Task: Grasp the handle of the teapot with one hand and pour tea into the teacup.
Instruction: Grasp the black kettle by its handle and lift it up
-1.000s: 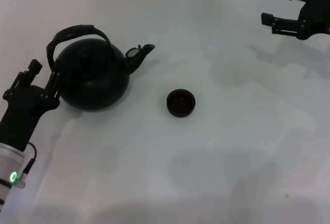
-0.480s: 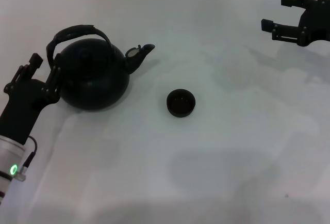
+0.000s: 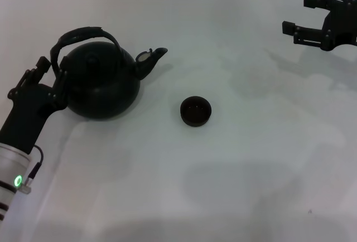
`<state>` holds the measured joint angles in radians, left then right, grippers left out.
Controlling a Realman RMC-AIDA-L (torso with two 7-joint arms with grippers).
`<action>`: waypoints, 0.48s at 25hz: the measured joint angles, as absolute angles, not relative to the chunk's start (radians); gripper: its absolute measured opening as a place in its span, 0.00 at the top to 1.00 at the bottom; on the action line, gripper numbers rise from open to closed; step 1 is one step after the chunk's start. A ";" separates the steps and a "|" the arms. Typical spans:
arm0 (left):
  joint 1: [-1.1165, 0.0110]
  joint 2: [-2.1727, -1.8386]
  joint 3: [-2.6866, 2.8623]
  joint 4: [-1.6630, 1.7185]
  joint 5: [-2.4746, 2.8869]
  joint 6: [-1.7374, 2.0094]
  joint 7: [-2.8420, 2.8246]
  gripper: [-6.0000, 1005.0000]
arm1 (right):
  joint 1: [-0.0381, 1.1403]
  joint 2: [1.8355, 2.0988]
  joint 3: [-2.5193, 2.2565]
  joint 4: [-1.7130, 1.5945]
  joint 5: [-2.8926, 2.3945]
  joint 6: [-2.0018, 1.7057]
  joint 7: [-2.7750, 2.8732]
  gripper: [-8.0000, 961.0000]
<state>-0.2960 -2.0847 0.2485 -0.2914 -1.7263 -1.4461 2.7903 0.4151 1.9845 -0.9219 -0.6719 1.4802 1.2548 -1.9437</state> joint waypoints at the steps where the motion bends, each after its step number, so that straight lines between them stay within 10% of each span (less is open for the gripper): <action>1: -0.296 -2.085 0.248 -0.292 -1.728 -1.446 2.790 0.46 | 0.415 1.985 -0.922 -0.672 1.480 1.255 -1.944 0.13; 12: -0.299 -2.084 0.247 -0.291 -1.729 -1.449 2.789 0.62 | 0.415 1.986 -0.925 -0.672 1.480 1.255 -1.943 0.13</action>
